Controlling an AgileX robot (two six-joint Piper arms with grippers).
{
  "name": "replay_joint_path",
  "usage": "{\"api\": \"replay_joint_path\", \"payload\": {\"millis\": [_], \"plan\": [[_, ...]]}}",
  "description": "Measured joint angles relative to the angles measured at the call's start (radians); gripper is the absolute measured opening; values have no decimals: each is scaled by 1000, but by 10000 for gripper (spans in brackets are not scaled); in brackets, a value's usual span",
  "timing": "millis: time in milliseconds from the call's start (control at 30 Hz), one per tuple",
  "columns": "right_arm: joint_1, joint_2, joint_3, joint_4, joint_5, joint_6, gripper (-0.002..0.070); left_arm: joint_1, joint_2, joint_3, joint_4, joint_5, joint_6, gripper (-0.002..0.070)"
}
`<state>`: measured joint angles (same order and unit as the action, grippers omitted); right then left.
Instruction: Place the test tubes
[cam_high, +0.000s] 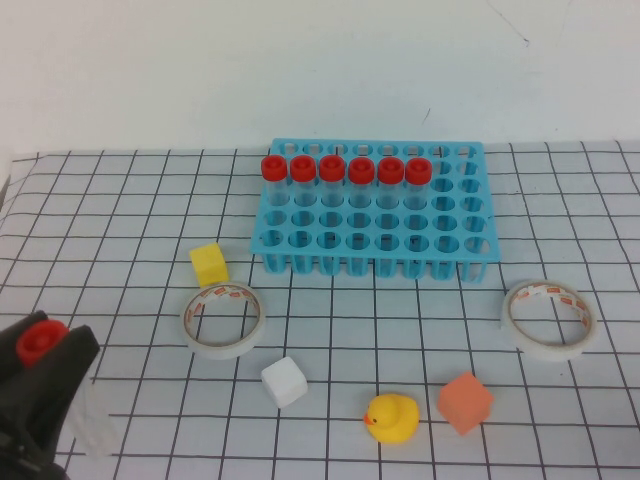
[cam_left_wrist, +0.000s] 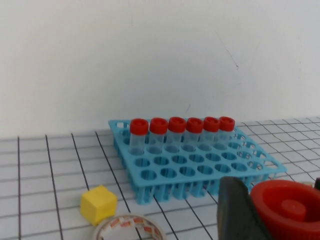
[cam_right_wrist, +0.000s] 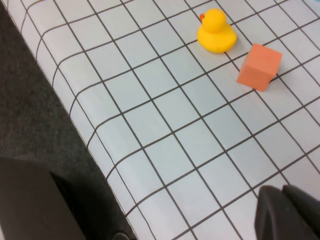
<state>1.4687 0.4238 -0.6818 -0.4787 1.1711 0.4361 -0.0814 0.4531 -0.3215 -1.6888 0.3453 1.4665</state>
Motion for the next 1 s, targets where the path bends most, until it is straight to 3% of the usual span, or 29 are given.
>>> {"api": "replay_joint_path", "payload": {"millis": [133,267,367,600,1000], "plan": [[0,0,0,0,0,0,-1,0,0,-10,250,17,-356,259],[0,0,0,-2,0,0,-1,0,0,-48,659,60,-932,259],[0,0,0,-2,0,0,-1,0,0,-76,970,81,-1210,259],[0,0,0,-2,0,0,-1,0,0,-99,1244,-9,-1288,259],[0,0,0,-4,0,0,-1,0,57,-128,1203,-182,-1292,258]]}}
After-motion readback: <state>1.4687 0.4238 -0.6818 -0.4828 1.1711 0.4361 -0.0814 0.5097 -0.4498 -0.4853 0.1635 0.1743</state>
